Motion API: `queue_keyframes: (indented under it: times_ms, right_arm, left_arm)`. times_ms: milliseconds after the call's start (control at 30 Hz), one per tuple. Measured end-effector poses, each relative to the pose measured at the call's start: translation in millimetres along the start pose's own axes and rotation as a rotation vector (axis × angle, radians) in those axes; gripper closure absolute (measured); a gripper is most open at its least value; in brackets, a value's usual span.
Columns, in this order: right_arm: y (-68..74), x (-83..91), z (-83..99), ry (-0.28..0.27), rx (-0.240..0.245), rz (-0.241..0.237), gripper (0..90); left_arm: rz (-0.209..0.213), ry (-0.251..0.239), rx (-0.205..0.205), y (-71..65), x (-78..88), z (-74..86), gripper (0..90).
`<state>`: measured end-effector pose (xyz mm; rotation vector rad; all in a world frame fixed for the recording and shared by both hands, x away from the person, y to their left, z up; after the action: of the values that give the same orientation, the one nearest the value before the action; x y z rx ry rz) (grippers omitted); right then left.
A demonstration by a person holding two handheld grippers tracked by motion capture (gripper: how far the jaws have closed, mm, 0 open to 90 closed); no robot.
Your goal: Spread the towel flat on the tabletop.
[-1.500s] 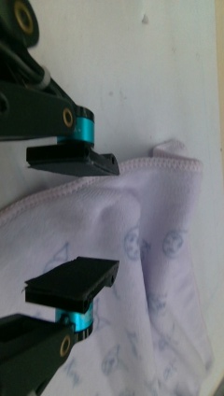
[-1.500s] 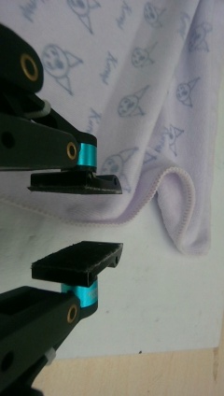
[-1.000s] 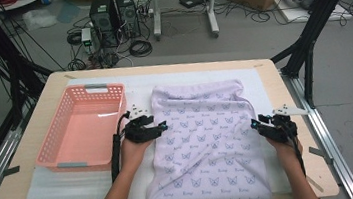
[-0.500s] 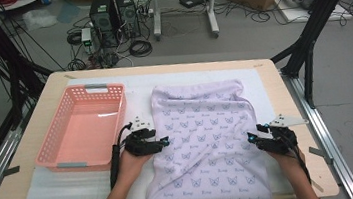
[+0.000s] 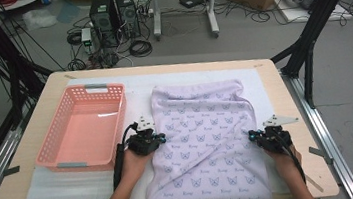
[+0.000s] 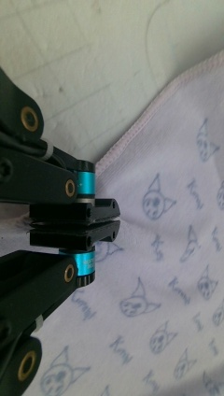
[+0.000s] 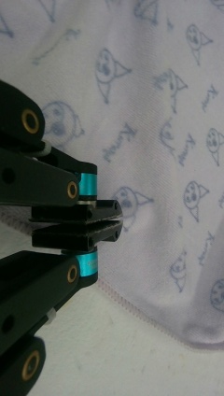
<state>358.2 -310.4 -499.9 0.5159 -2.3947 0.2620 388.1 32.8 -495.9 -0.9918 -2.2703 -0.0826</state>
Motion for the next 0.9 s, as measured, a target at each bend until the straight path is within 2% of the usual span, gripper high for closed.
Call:
queue_keyframes:
  times_ms: [67,133,233,367,467,600,633,667,700,800,833,900]
  right_arm:
    - [-6.8,-3.4,-3.9,-0.015,-0.007,0.03,88.3]
    - [-13.0,-5.7,-9.3,-0.042,-0.033,0.041,88.4]
    - [-17.9,-8.6,-18.1,-0.075,-0.033,0.065,88.4]
    - [-23.3,-15.1,-27.4,-0.098,-0.031,0.098,88.3]
    - [-30.0,-21.0,-33.1,-0.111,-0.035,0.112,88.3]
    - [-33.3,-27.0,-37.9,-0.098,-0.043,0.119,87.9]
    - [-33.0,-27.8,-37.5,-0.096,-0.035,0.118,86.4]
    - [-32.3,-27.7,-36.5,-0.089,-0.043,0.114,83.2]
    - [-31.7,-26.5,-35.4,-0.087,-0.058,0.103,78.7]
    - [-30.5,-17.9,-33.4,-0.109,-0.07,0.091,72.1]
    - [-29.5,-14.6,-32.0,-0.112,-0.07,0.085,71.3]
    - [-25.8,-8.1,-27.5,-0.112,-0.072,0.068,69.9]
  left_arm:
    - [-0.037,-0.045,0.035,9.3,-0.9,-8.7,87.7]
    - [-0.055,-0.062,0.072,18.7,-2.5,-15.3,87.7]
    - [-0.082,-0.103,0.107,30.1,-4.2,-25.4,87.6]
    - [-0.112,-0.133,0.12,40.1,-10.6,-35.9,87.6]
    - [-0.127,-0.152,0.142,45.4,-16.5,-37.2,87.6]
    - [-0.103,-0.137,0.172,45.8,-19.0,-32.3,84.5]
    - [-0.088,-0.14,0.176,44.0,-17.9,-32.6,77.7]
    - [-0.071,-0.14,0.18,41.5,-15.7,-32.2,67.2]
    - [-0.057,-0.139,0.172,38.6,-13.4,-31.2,60.7]
    - [-0.039,-0.11,0.116,29.2,-7.5,-23.9,51.6]
    - [-0.032,-0.107,0.112,26.0,-5.6,-21.1,50.2]
    - [-0.011,-0.06,0.102,19.9,-3.0,-15.3,46.9]
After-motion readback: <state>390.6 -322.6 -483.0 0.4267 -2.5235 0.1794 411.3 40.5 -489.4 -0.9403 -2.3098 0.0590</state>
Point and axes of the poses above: each handheld gripper's, and its own axes: x roughly backward along the jaws, z roughly out of its underside, y roughly to its left, the point moved 8 cm from there along -x, roughly forward along the jaws, and after that the axes turned 7 degrees about z, right-handed, at the moved point
